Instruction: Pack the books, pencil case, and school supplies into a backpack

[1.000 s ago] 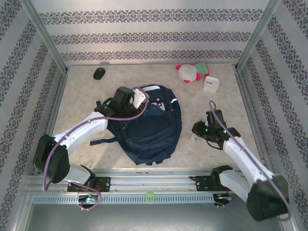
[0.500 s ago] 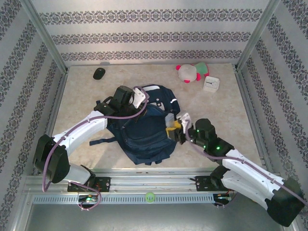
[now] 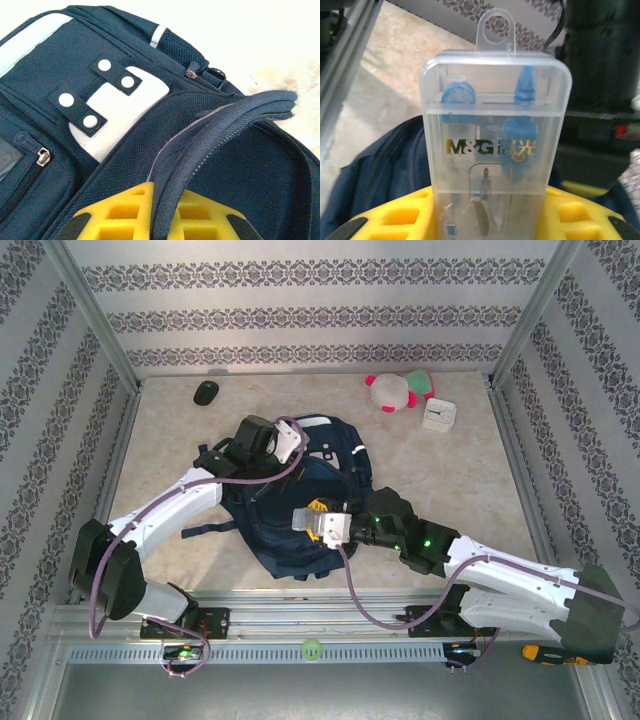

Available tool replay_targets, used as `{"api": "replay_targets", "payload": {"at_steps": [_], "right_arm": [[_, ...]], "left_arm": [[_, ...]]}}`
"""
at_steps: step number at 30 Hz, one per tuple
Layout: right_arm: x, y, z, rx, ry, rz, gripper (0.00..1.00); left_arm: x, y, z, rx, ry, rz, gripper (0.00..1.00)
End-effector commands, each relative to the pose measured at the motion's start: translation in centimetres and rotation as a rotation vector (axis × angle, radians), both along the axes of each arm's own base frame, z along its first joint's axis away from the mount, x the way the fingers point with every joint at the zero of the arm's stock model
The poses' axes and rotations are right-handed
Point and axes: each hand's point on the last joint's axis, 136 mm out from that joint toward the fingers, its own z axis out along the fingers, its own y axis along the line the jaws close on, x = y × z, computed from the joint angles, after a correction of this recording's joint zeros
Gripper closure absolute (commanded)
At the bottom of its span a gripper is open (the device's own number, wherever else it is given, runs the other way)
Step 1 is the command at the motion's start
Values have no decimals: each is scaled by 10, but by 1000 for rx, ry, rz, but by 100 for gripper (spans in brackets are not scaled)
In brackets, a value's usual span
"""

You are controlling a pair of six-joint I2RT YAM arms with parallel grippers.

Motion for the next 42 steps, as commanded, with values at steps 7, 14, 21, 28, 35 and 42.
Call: {"api": "replay_targets", "payload": {"at_steps": [7,14,21,28,35,42], "right_arm": [[50,-2,-23,-266,-228,-55,73],[85,-5,-48,-369,-185,-94,64],[106,-3,-61,-399,-147,-167,50],[109,-13,-46,-283,-29,-334,31],[79,-12,-33,-73,230,-373,46],[71,-13,-34,158,585,-528,58]], "left_arm": [[3,-15,41,-125,-6,-48,98],[-5,-18,56,-184,-7,-73,98],[-8,-21,63,-214,-10,-81,98],[-8,-20,60,-217,-10,-72,98],[-7,-14,55,-205,-10,-43,97],[-6,-9,56,-193,-21,-22,97]]}}
